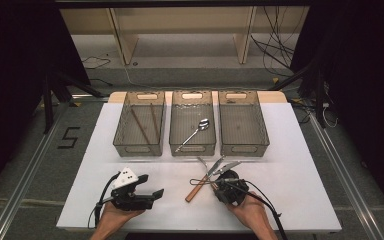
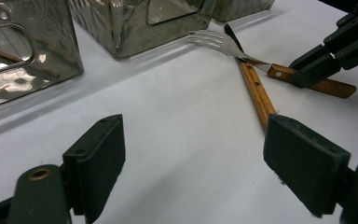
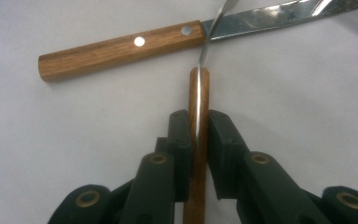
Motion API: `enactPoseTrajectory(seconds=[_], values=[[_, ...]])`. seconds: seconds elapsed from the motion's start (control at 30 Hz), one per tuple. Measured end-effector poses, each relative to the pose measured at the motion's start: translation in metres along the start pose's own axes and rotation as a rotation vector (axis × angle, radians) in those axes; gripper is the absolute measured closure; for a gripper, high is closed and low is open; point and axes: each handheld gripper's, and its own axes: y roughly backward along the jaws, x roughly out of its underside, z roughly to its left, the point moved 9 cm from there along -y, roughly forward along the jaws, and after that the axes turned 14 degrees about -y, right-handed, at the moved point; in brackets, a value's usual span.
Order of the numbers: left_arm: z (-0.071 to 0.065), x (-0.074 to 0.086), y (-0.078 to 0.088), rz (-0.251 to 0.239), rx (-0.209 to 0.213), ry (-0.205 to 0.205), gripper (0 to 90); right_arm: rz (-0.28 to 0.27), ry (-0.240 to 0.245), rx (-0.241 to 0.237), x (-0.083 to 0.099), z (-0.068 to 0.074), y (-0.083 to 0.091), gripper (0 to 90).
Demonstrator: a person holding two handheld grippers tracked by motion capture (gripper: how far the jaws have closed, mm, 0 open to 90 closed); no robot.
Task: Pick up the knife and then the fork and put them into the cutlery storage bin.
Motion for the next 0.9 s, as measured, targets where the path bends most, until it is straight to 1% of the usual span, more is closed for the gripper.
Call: enactPoseTrajectory(seconds=[0.3,0.43,0.53,0.57,0.63,0.7,0.77,0.83,0.9], values=[[0.003,0.001,0.000,0.001,-0.005,0.006,20.8,-0.007,0.019,-0.022,0.000,-0.003,0.002,81.5],[0.005,0.002,0.001,-0.005,-0.010,0.010,20.9,-0.017,0.026,-0.047,0.000,-0.001,0.005,81.6],[0.007,0.003,0.001,-0.010,-0.018,0.018,20.9,-0.036,0.018,-0.062,-0.003,0.000,0.008,81.6],[0.007,0.003,0.001,-0.012,-0.021,0.020,20.9,-0.036,0.018,-0.074,-0.003,0.000,0.009,81.6],[0.008,0.003,0.002,-0.017,-0.021,0.027,21.0,-0.050,0.004,-0.119,-0.004,0.003,0.013,81.6],[0.009,0.003,0.002,-0.023,-0.021,0.030,20.9,-0.065,0.007,-0.123,-0.006,0.003,0.017,81.6],[0.009,0.002,0.003,-0.026,-0.019,0.033,20.9,-0.089,0.003,-0.150,-0.010,0.005,0.023,81.6],[0.010,0.002,0.003,-0.030,-0.020,0.033,20.9,-0.107,0.013,-0.161,-0.013,0.006,0.029,81.6],[0.010,0.002,0.003,-0.037,-0.018,0.034,20.9,-0.132,0.014,-0.160,-0.019,0.006,0.035,81.6]])
